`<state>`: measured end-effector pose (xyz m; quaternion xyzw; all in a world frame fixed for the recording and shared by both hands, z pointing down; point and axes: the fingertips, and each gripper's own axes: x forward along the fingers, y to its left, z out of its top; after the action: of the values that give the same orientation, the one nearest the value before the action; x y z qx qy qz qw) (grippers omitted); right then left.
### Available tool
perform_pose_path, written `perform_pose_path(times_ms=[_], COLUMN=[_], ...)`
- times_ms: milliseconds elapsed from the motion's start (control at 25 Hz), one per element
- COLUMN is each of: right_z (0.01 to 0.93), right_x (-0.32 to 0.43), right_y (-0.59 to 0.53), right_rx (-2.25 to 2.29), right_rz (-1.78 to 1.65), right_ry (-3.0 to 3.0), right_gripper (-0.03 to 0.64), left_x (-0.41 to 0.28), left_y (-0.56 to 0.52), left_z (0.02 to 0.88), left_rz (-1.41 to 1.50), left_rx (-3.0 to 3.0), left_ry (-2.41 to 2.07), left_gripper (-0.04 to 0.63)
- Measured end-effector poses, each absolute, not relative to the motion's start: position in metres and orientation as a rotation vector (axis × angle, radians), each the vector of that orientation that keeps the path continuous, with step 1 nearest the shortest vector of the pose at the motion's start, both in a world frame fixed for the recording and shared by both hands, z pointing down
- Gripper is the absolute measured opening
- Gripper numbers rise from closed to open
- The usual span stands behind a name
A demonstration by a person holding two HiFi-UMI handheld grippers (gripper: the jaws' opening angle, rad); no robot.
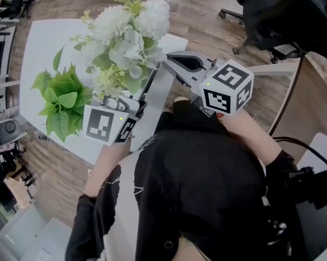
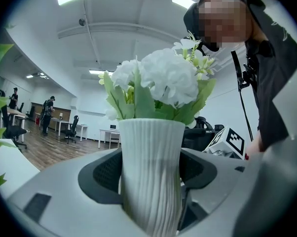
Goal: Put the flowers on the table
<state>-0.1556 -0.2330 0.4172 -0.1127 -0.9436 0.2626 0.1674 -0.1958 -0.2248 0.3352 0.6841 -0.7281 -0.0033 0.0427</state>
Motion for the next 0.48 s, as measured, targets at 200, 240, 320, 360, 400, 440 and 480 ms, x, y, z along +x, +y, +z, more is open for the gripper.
perform_pose_path(times_ms=[200, 240, 320, 360, 400, 440, 480], right_z=[0.411, 0.410, 0.409, 0.409, 0.410, 0.410, 0.410], right_x=[-0.154, -0.153, -0.152, -0.153, -0.153, -0.153, -0.153], right_y=[-0.239, -0.240, -0.243, -0.244, -0.244, -0.243, -0.243], right_rx=[-0.317, -0.311, -0.303, -0.303, -0.306, -0.310, -0.314], right_rz=[0.740, 0.737, 0.735, 0.737, 0.740, 0.743, 0.745], right_ry=[-2.703, -2.706, -2.709, -2.709, -2.707, -2.704, -2.700], right_gripper=[0.012, 0.012, 0.012, 0.012, 0.012, 0.012, 0.012], left_x=[-0.197, -0.196, -0.197, -0.197, -0.197, -0.197, -0.196], left_y=[-0.226, -0.226, -0.227, -0.227, -0.227, -0.228, -0.229], left_z=[0.336, 0.336, 0.336, 0.337, 0.337, 0.337, 0.337], left_rz=[-0.016, -0.015, -0.009, -0.004, 0.002, 0.007, 0.009], left_rx=[2.077, 2.076, 2.072, 2.070, 2.068, 2.067, 2.064], left_ry=[-2.238, -2.238, -2.238, -2.238, -2.237, -2.235, -2.234], left_gripper=[0.334, 0.334, 0.334, 0.334, 0.334, 0.334, 0.334])
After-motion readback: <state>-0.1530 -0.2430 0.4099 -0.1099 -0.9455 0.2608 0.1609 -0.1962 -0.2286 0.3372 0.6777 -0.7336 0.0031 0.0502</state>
